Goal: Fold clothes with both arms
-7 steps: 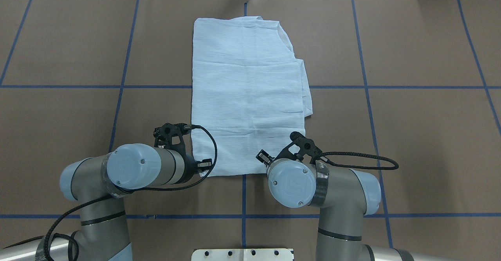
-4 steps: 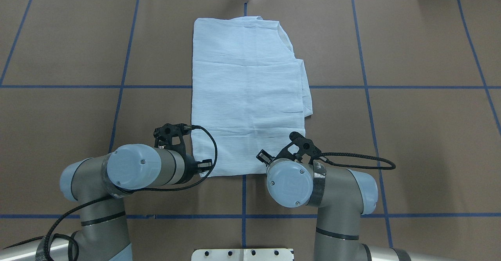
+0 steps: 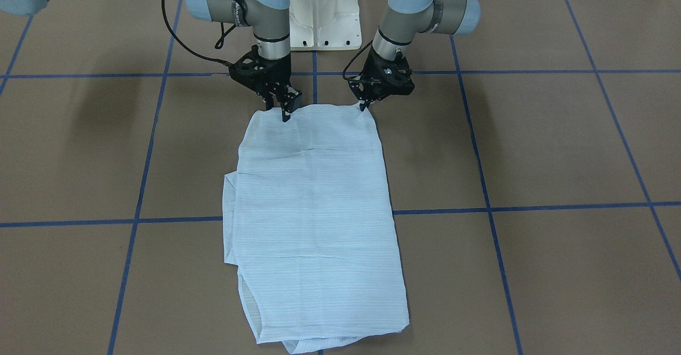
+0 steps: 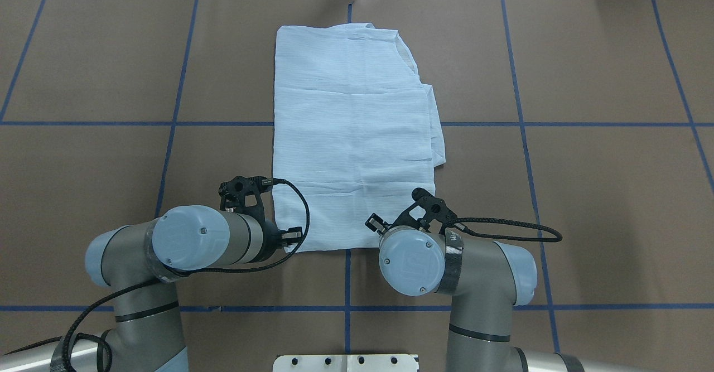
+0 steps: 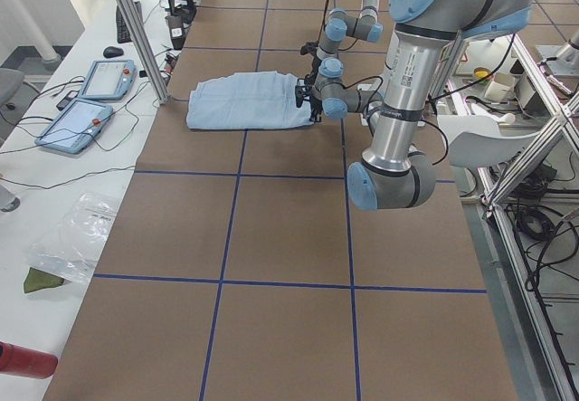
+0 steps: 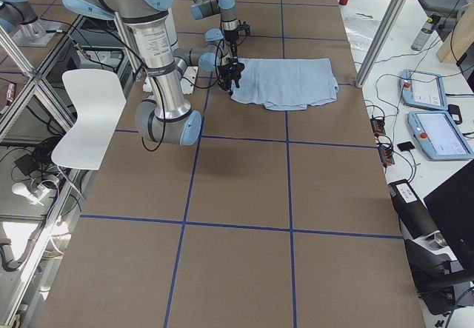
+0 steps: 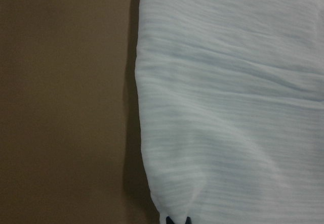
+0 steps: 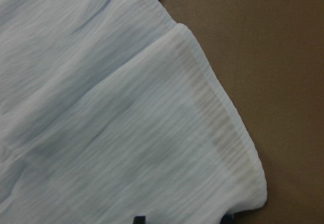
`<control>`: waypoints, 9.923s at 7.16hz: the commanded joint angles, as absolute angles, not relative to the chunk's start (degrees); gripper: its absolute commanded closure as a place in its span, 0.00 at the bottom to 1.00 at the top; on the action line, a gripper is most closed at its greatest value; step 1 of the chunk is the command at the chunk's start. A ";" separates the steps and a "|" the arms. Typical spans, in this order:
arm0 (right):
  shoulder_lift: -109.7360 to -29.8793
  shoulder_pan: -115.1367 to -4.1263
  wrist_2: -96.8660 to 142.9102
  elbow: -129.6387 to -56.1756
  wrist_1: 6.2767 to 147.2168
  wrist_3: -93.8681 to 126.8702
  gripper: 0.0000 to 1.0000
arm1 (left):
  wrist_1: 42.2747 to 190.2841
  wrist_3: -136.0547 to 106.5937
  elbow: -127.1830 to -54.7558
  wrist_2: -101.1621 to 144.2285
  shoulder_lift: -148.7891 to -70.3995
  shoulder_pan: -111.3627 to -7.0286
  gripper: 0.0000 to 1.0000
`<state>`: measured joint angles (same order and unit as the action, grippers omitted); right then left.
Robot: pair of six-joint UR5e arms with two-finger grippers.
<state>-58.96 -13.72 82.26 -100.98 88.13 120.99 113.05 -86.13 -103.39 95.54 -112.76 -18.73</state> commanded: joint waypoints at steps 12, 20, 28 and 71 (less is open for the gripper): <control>-59.60 -4.92 80.60 -136.86 118.30 121.65 1.00 | 86.40 -90.00 -135.63 99.05 -112.94 -13.80 1.00; -53.88 -18.27 74.36 -113.85 99.62 107.16 1.00 | 87.62 -80.18 -115.36 98.70 -122.32 -31.44 1.00; -44.93 -27.94 76.64 -82.39 79.20 98.71 1.00 | 112.83 -74.88 -80.98 95.37 -130.69 -36.21 1.00; -101.69 -91.49 131.57 -104.24 96.24 -8.17 0.00 | 84.90 13.80 -113.46 135.18 -71.27 -91.14 0.00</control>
<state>-101.42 -91.49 131.78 -104.26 96.15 -8.14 85.00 13.01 -113.30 135.47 -70.47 -90.77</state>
